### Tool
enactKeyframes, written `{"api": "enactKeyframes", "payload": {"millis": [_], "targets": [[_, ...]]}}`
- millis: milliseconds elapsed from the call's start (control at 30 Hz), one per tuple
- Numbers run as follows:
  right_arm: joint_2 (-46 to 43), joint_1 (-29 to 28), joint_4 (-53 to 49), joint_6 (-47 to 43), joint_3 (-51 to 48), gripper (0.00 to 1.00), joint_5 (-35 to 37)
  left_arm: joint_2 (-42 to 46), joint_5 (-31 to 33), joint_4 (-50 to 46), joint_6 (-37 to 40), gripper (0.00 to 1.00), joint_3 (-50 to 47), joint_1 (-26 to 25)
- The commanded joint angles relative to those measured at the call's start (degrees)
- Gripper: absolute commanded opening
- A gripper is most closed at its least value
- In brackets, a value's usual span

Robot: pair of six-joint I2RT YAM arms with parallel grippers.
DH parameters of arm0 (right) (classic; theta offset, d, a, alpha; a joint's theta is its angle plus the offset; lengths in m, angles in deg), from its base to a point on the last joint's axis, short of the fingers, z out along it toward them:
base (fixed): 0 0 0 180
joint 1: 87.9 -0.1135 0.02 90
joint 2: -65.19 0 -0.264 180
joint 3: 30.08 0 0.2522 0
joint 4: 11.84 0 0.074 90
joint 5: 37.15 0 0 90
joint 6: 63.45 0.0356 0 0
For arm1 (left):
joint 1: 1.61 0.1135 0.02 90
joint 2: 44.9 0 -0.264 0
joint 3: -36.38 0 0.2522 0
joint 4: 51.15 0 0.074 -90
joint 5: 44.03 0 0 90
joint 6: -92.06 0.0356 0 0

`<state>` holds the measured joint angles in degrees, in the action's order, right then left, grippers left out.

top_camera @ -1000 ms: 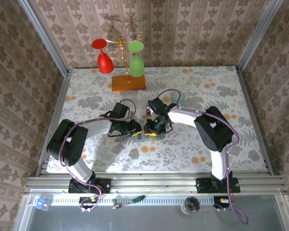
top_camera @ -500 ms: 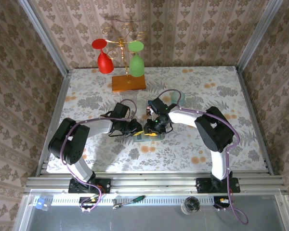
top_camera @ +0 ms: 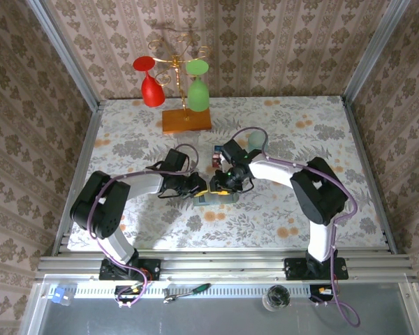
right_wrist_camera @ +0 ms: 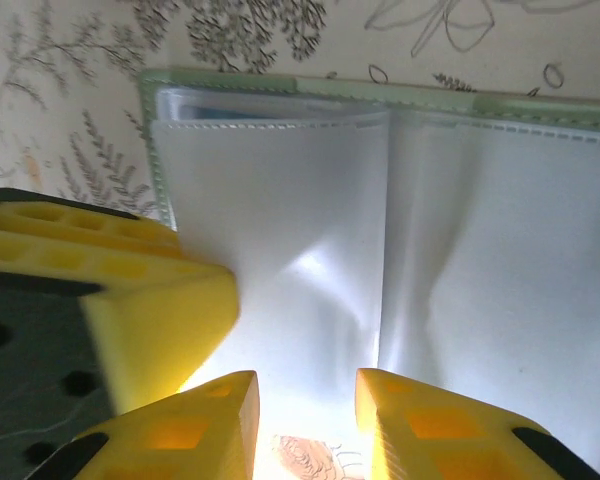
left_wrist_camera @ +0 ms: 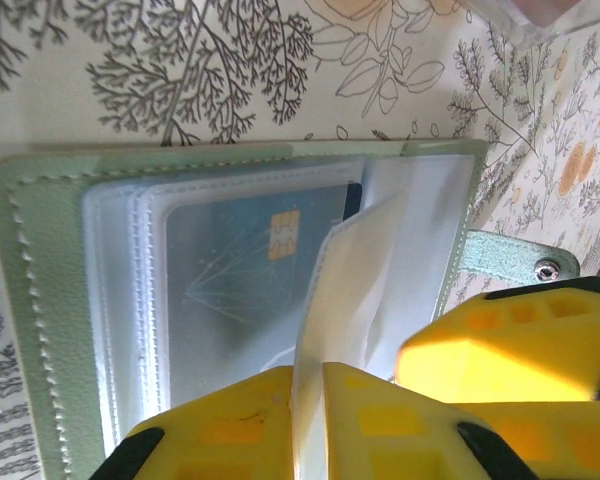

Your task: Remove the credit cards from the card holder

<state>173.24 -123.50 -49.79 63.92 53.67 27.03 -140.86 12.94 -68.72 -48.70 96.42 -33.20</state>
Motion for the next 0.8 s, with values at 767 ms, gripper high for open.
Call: {"api": "enactKeyframes", "payload": {"millis": [767], "targets": [[-12.99, 6.22, 1.90, -0.34, -9.43, 0.32, 3.05, -6.85, -0.66, -3.48, -0.65, 0.18, 12.48, -5.76]]}}
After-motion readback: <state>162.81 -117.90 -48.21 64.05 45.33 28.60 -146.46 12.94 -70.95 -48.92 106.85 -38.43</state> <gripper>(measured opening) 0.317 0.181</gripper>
